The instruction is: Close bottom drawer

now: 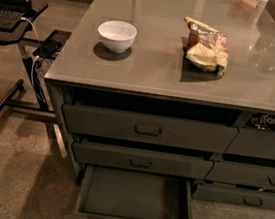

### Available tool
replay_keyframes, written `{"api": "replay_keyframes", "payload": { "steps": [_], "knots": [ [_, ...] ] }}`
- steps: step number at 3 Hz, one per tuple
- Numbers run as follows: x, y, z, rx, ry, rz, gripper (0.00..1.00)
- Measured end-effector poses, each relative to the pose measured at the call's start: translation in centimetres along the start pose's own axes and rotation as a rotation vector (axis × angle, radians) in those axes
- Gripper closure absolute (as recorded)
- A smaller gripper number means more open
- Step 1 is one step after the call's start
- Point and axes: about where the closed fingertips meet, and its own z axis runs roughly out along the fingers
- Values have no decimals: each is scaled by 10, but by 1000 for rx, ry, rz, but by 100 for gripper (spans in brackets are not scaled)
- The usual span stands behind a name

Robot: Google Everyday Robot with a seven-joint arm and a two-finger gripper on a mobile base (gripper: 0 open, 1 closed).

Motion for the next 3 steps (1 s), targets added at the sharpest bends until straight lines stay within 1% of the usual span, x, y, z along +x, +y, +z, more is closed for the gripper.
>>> {"api": "replay_keyframes", "payload": {
  "steps": [1, 2, 3],
  "knots": [
    [0, 0, 0, 0, 0, 0, 100],
    [11, -2, 18, -5, 33, 6, 100],
    [47, -11, 55, 4, 75, 12, 100]
  ]
}}
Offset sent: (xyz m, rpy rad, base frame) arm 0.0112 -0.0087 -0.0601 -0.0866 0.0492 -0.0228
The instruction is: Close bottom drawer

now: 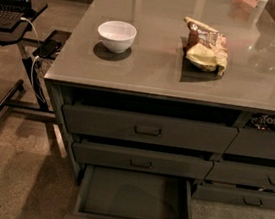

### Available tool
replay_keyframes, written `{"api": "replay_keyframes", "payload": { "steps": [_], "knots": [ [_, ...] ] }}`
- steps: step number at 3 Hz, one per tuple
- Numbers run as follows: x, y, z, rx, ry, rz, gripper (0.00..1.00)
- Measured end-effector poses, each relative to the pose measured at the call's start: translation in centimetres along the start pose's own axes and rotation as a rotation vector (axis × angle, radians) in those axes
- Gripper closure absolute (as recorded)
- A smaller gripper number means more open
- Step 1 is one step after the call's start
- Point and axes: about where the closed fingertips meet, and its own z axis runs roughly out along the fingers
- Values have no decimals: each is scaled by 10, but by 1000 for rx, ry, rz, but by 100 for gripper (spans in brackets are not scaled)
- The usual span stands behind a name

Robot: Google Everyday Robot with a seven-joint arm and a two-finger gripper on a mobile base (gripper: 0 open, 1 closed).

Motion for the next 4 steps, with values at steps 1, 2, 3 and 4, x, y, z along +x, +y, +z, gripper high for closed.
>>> {"api": "replay_keyframes", "payload": {
  "steps": [1, 2, 3, 4],
  "knots": [
    [30, -8, 39, 25, -2, 21, 100],
    [46, -15, 67, 51, -18, 10, 100],
    [54, -15, 92, 37, -27, -7, 100],
    [54, -7, 114, -3, -33, -31, 100]
  ]
}}
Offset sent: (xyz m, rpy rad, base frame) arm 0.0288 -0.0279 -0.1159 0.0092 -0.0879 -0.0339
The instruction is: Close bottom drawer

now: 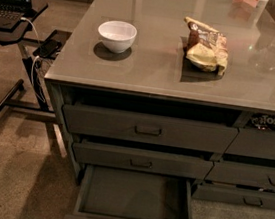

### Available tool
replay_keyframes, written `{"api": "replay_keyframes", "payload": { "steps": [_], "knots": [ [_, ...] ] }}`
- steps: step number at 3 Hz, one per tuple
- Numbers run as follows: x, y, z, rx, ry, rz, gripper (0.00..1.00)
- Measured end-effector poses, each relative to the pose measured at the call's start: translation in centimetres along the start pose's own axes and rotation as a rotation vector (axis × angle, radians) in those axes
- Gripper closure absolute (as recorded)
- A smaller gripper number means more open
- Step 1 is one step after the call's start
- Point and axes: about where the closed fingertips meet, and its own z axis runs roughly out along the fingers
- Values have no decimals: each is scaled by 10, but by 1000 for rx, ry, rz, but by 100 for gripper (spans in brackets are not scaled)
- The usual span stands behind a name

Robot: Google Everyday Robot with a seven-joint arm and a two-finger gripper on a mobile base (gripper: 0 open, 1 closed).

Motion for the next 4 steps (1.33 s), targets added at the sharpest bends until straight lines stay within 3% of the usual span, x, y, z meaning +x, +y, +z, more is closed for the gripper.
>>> {"api": "replay_keyframes", "payload": {
  "steps": [1, 4],
  "knots": [
    [-5, 12, 16, -41, -6, -27, 100],
    [-5, 12, 16, -41, -6, -27, 34]
  ]
}}
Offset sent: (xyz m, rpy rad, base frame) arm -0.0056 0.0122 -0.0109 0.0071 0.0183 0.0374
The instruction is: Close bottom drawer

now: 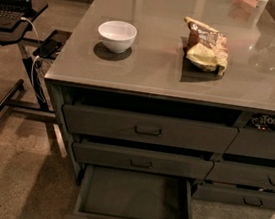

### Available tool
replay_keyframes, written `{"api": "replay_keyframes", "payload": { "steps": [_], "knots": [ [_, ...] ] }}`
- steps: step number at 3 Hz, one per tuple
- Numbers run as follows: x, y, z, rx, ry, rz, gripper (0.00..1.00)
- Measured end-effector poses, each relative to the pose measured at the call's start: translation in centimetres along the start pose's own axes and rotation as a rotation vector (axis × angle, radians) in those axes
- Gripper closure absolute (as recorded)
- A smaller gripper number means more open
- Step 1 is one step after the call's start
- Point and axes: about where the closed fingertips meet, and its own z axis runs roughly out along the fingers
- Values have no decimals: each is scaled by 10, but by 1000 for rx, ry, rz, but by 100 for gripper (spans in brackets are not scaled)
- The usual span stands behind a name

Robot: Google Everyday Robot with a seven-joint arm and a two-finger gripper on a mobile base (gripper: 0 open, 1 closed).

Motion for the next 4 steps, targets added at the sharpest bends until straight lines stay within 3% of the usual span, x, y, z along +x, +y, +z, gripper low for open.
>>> {"api": "replay_keyframes", "payload": {
  "steps": [1, 2, 3, 4],
  "knots": [
    [-3, -3, 2, 0, -6, -16, 11],
    [-11, -7, 10, 1, -23, -38, 0],
    [-11, -4, 10, 1, -24, -38, 19],
    [-32, -40, 16, 49, -75, -76, 42]
  ]
}}
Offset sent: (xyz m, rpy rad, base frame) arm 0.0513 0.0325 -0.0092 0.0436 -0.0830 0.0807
